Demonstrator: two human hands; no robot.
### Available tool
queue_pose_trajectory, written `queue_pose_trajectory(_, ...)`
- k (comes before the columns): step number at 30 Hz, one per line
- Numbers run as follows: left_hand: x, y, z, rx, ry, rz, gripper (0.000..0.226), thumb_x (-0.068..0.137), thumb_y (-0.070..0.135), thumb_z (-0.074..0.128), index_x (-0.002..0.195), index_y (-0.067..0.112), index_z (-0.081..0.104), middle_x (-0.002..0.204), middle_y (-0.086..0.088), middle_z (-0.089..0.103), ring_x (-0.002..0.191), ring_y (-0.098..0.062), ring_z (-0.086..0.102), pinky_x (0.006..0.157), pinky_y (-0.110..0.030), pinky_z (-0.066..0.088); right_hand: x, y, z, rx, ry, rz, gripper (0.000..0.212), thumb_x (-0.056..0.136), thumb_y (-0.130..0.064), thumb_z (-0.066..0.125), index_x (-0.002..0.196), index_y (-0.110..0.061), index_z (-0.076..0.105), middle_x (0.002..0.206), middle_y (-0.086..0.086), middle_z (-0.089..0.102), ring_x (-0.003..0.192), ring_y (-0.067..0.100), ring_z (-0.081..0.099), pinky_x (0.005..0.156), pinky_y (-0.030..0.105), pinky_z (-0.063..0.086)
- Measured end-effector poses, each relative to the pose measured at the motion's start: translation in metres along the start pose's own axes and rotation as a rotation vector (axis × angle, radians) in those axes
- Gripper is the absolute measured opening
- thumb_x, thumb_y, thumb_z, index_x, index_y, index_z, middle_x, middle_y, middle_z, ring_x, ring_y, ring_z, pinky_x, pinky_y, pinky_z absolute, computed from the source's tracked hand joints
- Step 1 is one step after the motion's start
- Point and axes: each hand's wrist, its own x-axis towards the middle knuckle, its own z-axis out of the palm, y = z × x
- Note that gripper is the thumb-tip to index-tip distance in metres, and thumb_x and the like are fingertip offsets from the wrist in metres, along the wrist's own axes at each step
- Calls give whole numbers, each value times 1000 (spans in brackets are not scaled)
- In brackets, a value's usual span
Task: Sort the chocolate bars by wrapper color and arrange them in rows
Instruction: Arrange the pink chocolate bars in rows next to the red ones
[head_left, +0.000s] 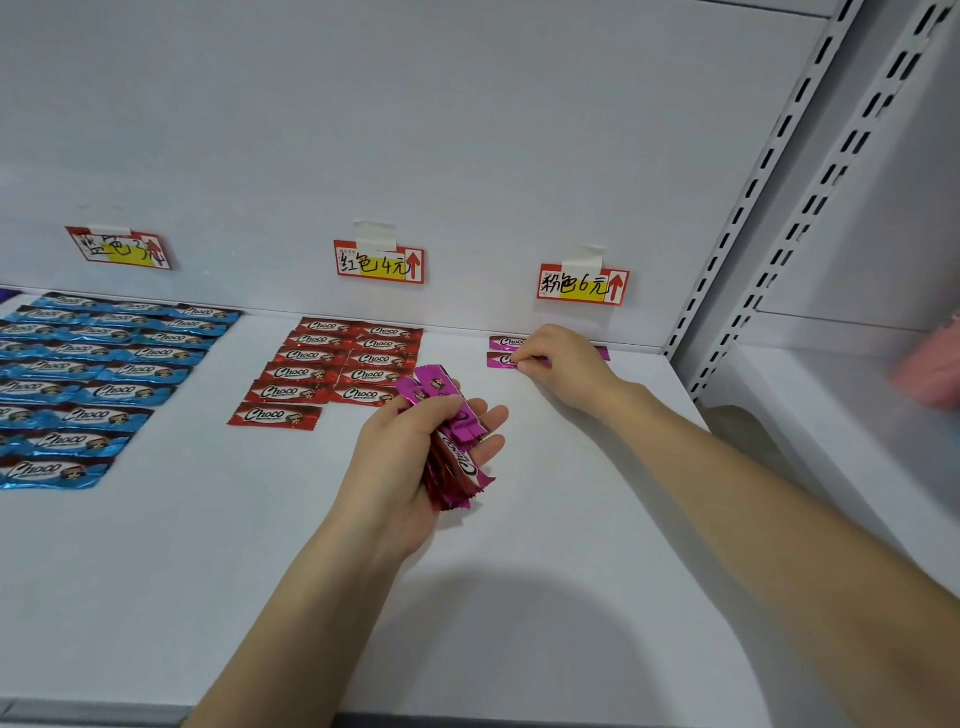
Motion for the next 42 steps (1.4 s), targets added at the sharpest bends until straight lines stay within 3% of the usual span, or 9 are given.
queue_pose_trajectory(9,0,3,4,3,-10,5,13,91,-6,45,93,1,56,88,-18,64,64,-23,72,51,-28,57,3,3,4,-30,24,-8,22,91,-8,50,92,6,67,94,21,64,92,30,52,81,45,44)
queue_pose_trajectory(17,-2,1,2,75,-20,54,12,90,-6,49,96,-3,59,85,-15,70,70,-22,72,60,-30,59,0,-4,-1,-4,61,37,21,91,-15,52,103,-6,67,103,9,61,98,25,53,79,31,41)
queue_pose_trajectory(21,-9,0,4,146,-45,83,10,89,-1,54,93,2,63,80,-8,74,70,-18,72,58,-25,58,-21,-38,-28,312,156,104,21,92,-15,54,105,-4,65,101,4,64,97,18,57,88,31,44)
queue_pose_trajectory(25,-22,-2,7,256,-81,144,6,87,7,60,90,9,65,75,-5,74,66,-14,71,52,-20,55,-67,-78,-61,716,70,160,19,92,-28,53,94,-13,65,79,-7,66,71,6,64,64,22,48)
queue_pose_trajectory(28,-31,-5,8,333,-116,188,6,84,13,63,88,14,66,72,-2,73,64,-12,70,51,-20,55,-102,-95,-72,786,86,101,3,87,-21,62,87,-22,64,69,-9,67,62,4,63,56,18,46)
queue_pose_trajectory(34,-42,-10,9,246,-157,150,21,88,23,59,100,8,66,75,-3,71,63,-10,68,50,-20,53,-138,-108,-70,946,321,154,15,84,-5,63,78,-18,60,61,-11,63,60,3,61,54,17,47)
queue_pose_trajectory(42,-50,-8,6,266,-240,87,25,84,27,56,97,7,64,77,-7,73,64,-14,70,50,-21,55,-156,-111,-53,1152,436,266,10,86,-3,58,80,-12,59,62,-2,63,59,10,61,55,19,47)
